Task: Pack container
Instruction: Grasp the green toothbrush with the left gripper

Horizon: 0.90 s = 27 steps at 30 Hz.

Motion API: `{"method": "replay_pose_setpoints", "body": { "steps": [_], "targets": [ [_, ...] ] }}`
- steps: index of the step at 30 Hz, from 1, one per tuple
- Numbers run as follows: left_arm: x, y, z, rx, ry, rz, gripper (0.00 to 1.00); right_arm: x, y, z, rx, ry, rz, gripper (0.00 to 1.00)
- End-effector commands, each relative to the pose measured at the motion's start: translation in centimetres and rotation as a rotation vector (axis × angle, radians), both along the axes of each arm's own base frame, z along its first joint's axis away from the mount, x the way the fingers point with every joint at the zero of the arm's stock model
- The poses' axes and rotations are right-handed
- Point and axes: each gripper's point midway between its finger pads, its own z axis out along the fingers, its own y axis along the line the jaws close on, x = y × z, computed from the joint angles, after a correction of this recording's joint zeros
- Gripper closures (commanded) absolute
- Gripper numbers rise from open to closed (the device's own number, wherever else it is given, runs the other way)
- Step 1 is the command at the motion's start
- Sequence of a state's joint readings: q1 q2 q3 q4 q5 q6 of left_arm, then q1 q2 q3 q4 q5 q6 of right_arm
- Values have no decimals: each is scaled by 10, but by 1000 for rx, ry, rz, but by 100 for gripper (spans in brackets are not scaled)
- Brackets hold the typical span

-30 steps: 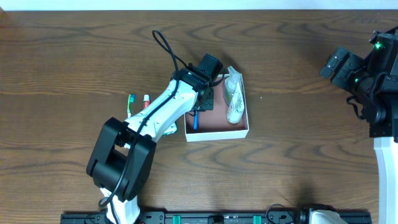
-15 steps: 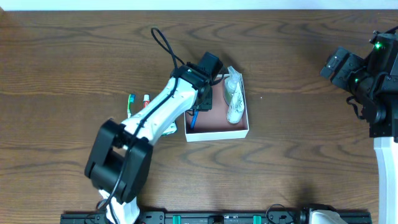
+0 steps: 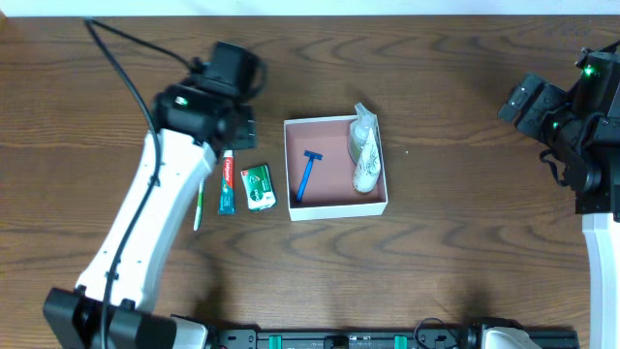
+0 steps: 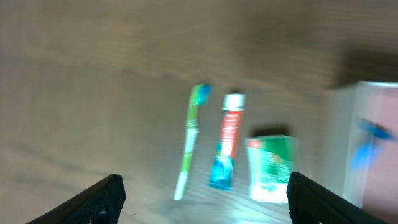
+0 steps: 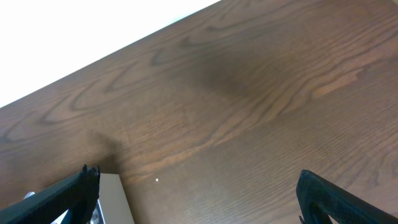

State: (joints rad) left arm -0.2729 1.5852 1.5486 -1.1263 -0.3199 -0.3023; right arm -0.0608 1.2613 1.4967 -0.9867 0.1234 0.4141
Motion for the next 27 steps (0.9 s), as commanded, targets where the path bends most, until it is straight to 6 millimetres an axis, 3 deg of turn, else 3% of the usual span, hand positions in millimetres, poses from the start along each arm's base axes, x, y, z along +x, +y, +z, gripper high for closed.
{"method": "replay_pose_setpoints", "body": {
  "steps": [1,8,13,19,27],
  "targets": [
    [-7,33,-45,-18,147,57,14,0,-2,2,8,-6,-13,1],
    [-25,68,-125,-113,364,102,10,0,-2,2,8,-6,-13,1],
    [-15,62,-167,-234,411,8,7,0,-2,2,8,-6,-13,1],
    [-3,61,-200,-232,441,-71,15,0,-2,2,9,-6,-13,1],
    [-3,61,-220,-234,472,-67,39,0,-2,2,8,-7,-13,1]
  ]
}}
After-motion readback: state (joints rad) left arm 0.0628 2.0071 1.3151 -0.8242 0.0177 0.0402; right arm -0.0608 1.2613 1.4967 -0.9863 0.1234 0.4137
